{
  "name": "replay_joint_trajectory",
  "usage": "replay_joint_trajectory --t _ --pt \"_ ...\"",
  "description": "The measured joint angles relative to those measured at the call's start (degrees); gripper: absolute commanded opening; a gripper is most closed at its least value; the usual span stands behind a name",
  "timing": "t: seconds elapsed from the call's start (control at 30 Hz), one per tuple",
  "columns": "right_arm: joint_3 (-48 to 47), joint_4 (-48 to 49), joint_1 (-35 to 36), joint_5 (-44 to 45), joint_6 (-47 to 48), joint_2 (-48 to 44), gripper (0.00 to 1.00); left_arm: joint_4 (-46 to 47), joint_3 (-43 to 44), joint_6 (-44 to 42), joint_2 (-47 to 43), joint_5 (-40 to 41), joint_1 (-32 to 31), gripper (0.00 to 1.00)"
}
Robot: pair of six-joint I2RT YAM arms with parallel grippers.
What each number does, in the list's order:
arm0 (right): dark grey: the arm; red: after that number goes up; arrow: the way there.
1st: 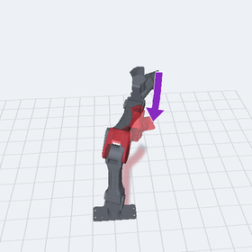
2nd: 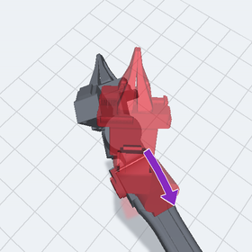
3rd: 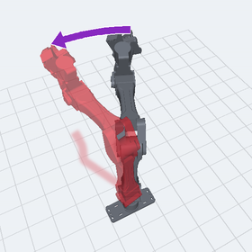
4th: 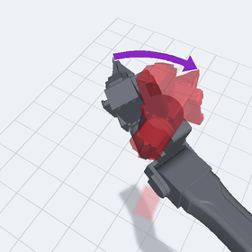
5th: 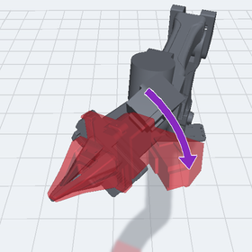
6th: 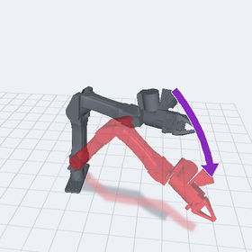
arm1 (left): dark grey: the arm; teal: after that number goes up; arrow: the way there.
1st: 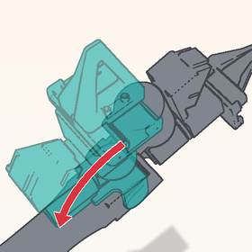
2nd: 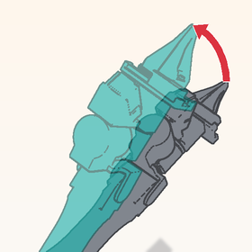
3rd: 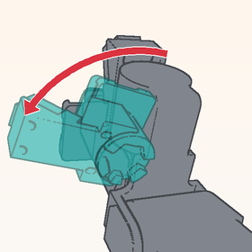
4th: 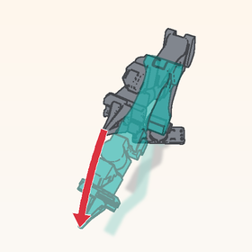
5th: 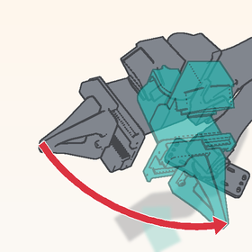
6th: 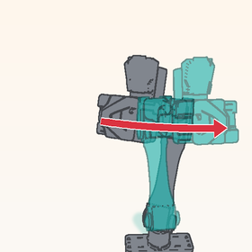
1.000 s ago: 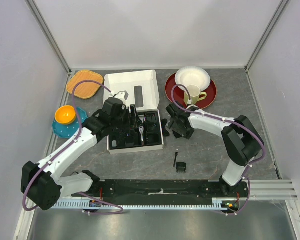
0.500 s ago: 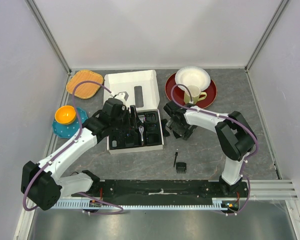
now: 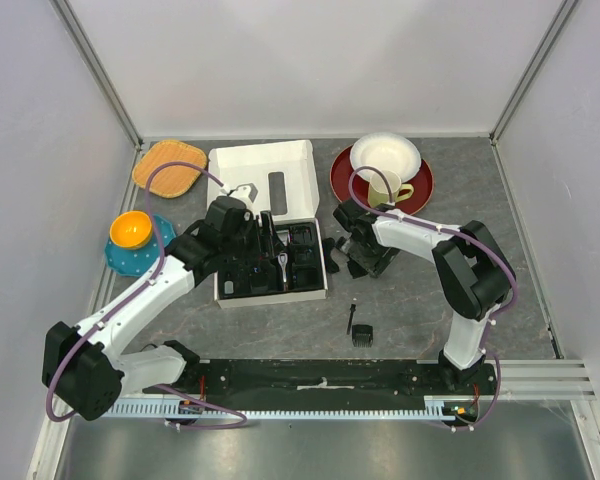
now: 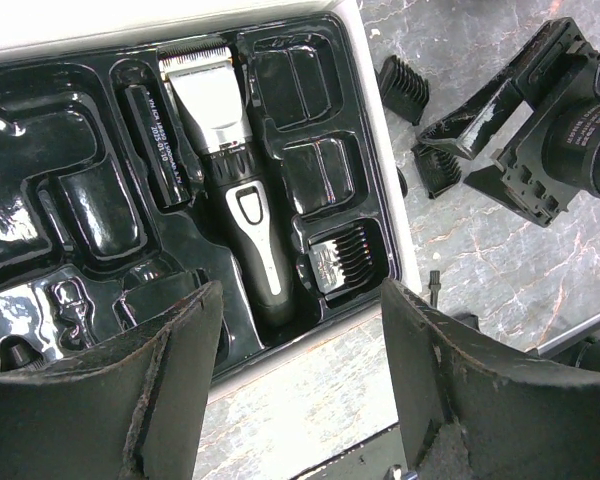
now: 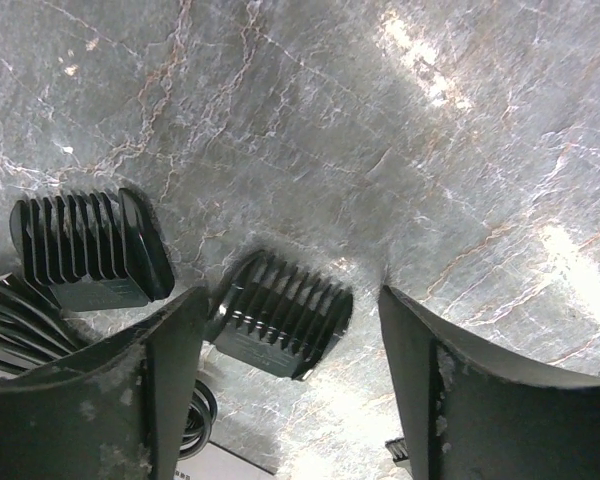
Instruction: Sort the hair-cutting tools
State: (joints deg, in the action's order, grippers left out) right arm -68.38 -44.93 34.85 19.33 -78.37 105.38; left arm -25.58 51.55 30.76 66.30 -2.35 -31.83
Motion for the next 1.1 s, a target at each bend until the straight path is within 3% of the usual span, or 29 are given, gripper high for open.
replay_joint_trajectory --t 0.27,0.53,0.83,1.1 --pt "0.4 0.5 -0.2 -1.4 0.0 -0.1 0.80 0.6 0.0 0.0 1.3 -3.0 0.0 0.71" --pt "2.0 1.9 -0.6 -3.0 -1.9 -1.4 0.79 0.9 -0.2 0.0 1.6 -4.3 0.0 0.71" --pt "2.2 1.7 -0.6 -4.5 -3.6 -1.6 0.65 1.4 -0.2 0.0 2.4 -5.5 0.0 0.71" --pt "2.5 2.2 -0.6 -5.4 -4.2 -1.8 0.39 4.5 -1.6 0.0 2.6 -10.3 0.0 0.71"
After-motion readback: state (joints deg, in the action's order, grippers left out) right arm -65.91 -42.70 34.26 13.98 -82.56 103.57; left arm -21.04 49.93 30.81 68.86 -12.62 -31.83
